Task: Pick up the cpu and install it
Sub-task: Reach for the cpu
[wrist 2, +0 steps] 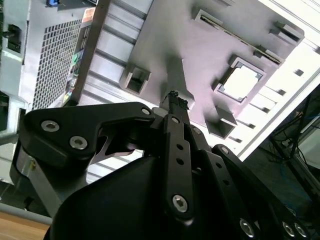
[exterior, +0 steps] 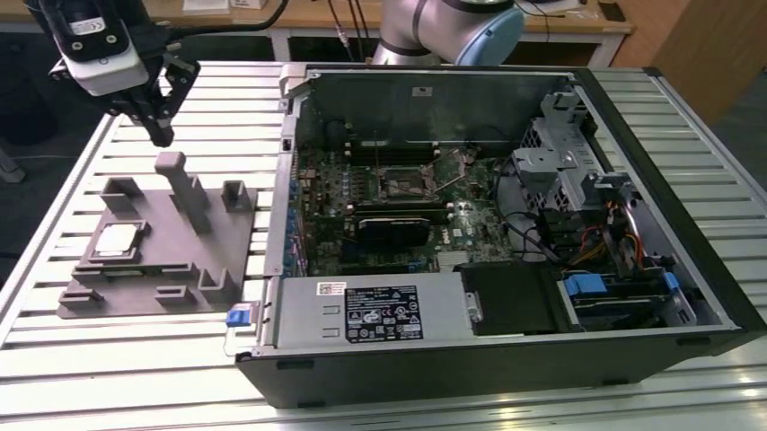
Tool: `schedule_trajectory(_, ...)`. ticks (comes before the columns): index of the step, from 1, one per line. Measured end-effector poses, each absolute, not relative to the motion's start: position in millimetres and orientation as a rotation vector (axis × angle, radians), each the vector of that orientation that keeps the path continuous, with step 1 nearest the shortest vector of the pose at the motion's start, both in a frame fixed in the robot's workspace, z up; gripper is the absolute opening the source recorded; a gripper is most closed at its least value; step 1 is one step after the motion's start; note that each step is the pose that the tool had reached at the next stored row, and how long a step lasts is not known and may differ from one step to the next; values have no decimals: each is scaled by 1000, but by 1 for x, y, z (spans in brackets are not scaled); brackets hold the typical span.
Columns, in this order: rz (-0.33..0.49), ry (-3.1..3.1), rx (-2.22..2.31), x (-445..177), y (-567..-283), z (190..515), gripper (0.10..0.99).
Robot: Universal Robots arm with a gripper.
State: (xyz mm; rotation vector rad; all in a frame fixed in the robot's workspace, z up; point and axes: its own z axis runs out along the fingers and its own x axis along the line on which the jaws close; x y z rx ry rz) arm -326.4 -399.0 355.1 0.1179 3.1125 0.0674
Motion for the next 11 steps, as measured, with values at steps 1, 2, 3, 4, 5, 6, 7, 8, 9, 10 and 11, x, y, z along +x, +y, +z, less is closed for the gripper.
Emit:
schedule_trajectory(1, 67, 3113, 118, -328, -399, 354, 106)
schedule_trajectory(2, 67, 3113, 118, -331, -399, 353, 106)
schedule_trajectory(3, 67, 3112, 118, -333, -399, 352, 106)
schedule_trajectory(4, 67, 3112, 118, -335, -399, 352, 106)
schedule_trajectory(5, 67, 3112, 118, -337, -399, 351, 106)
schedule_trajectory(6, 67, 3112, 118, -339, -399, 350, 106)
schedule_trajectory(7, 67, 3112, 118, -341, -399, 348, 106)
schedule_trajectory(8, 67, 3113, 118, -343, -399, 347, 106)
schedule_trajectory(9, 67, 3113, 118, -346, -399, 346, 106)
schedule_trajectory(10, 67, 3113, 118, -348, -399, 345, 106)
schedule_trajectory(11, 67, 3112, 118, -350, -399, 344, 106)
